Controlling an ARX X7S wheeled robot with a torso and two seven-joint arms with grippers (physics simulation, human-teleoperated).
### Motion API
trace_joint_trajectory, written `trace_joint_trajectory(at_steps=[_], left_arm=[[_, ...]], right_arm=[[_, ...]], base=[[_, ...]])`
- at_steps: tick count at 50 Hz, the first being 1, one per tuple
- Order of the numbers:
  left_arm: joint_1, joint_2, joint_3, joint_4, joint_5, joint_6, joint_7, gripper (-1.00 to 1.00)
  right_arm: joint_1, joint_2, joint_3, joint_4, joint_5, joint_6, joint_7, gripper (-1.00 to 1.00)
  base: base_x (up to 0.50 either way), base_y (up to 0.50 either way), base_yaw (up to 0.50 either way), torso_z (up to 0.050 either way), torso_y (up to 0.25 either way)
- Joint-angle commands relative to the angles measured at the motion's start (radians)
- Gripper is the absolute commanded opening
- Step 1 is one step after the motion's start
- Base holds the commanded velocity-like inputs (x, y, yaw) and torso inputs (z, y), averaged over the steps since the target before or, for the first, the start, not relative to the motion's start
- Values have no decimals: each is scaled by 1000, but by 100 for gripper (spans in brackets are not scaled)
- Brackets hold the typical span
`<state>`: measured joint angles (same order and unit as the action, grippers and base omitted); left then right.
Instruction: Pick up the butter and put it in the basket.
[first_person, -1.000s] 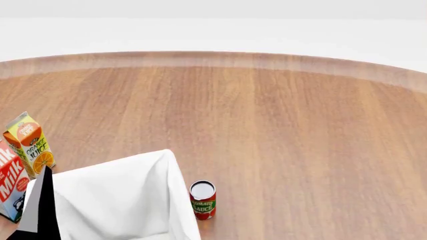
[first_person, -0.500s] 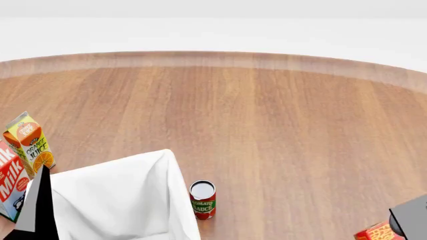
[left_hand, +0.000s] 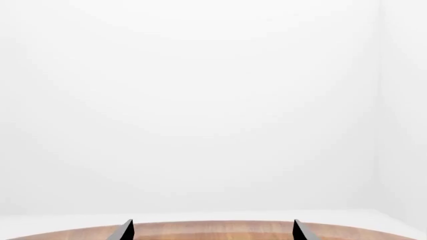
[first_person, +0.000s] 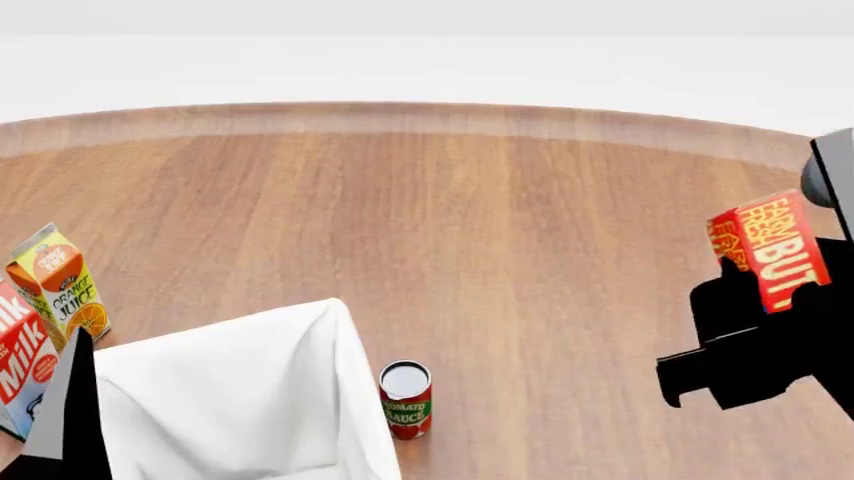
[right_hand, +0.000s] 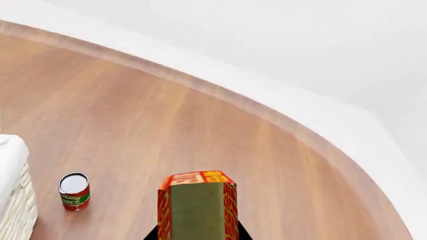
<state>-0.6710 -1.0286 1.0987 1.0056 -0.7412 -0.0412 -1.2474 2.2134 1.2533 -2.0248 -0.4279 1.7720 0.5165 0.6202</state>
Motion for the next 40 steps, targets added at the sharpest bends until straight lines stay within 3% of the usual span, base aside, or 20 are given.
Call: trace_joint_trajectory(at_steps=[1, 13, 40], left_arm=[[2, -6, 1, -7, -1, 12, 4, 100], [2, -17, 1, -11, -4, 32, 5, 100], [-42, -63, -22, 18, -65, 54, -7, 100]], right_arm=[[42, -142, 114, 124, -12, -61, 17, -100], [-3, -323, 157, 279, 9, -101, -12, -100], [-90, -541, 205, 423, 88, -121, -30, -100]], base=[[0, 0, 0, 0, 0], [0, 0, 0, 1, 1], [0, 0, 0, 0, 2]])
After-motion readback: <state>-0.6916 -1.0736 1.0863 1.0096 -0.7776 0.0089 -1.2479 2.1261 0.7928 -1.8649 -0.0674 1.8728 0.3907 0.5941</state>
